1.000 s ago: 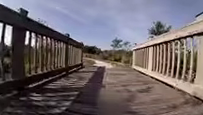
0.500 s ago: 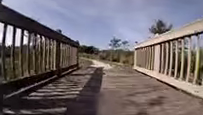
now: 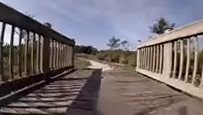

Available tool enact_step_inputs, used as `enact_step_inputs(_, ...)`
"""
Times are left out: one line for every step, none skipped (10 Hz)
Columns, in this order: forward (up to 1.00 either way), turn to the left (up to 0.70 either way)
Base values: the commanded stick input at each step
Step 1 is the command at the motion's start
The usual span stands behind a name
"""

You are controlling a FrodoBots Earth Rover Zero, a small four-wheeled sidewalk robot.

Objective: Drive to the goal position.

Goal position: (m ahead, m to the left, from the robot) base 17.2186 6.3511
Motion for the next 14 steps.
enact_step_inputs(0.85, 0.00)
enact_step_inputs(0.85, 0.00)
enact_step_inputs(0.85, 0.00)
enact_step_inputs(0.85, 0.00)
enact_step_inputs(0.85, 0.00)
enact_step_inputs(0.85, 0.00)
enact_step_inputs(0.85, 0.00)
enact_step_inputs(0.85, 0.00)
enact_step_inputs(0.85, 0.00)
enact_step_inputs(0.85, 0.00)
enact_step_inputs(0.85, 0.00)
enact_step_inputs(0.85, 0.00)
enact_step_inputs(0.85, 0.00)
enact_step_inputs(0.85, 0.00)
